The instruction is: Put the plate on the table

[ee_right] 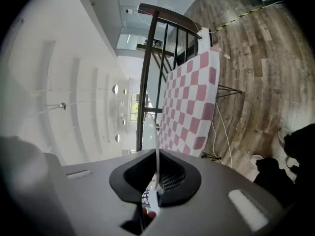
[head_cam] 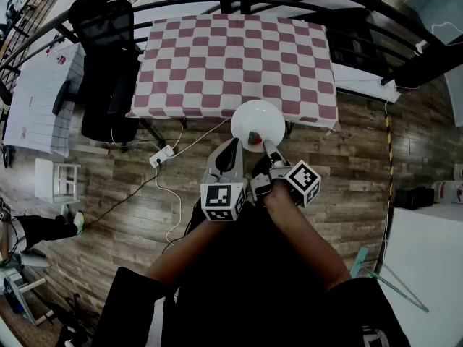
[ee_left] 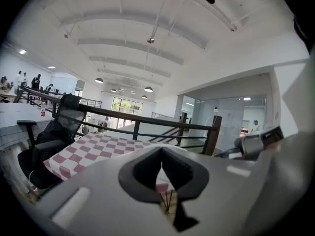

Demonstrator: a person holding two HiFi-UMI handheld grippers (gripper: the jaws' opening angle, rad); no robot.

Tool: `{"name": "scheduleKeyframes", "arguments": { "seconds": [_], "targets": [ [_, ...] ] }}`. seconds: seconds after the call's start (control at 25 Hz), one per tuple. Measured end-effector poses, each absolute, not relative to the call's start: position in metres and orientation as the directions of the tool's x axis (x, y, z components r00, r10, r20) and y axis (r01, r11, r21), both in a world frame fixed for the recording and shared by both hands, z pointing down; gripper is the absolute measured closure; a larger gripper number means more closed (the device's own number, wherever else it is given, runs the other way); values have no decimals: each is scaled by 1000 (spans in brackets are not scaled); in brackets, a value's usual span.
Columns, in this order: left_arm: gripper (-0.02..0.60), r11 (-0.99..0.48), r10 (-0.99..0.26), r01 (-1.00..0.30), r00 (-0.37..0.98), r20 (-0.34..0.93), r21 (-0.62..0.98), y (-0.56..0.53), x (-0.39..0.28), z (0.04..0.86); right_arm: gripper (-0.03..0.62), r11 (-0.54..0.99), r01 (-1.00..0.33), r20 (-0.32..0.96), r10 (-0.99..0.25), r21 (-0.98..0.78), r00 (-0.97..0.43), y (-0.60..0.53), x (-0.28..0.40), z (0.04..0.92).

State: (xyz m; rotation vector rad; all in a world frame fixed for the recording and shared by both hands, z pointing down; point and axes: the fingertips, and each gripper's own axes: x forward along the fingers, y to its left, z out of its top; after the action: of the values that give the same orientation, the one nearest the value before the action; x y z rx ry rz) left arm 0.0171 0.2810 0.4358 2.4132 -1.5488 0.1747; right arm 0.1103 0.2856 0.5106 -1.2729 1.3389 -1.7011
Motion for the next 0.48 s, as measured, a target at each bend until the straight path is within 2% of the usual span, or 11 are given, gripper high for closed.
{"name": "scheduleKeyframes", "arguments": {
  "seconds": [0.48],
  "targets": [
    [572,-327,-907,-931,357,224,162,278,3,434,586,-256,-106,277,-907,-961,-318,283,126,504]
  ]
}}
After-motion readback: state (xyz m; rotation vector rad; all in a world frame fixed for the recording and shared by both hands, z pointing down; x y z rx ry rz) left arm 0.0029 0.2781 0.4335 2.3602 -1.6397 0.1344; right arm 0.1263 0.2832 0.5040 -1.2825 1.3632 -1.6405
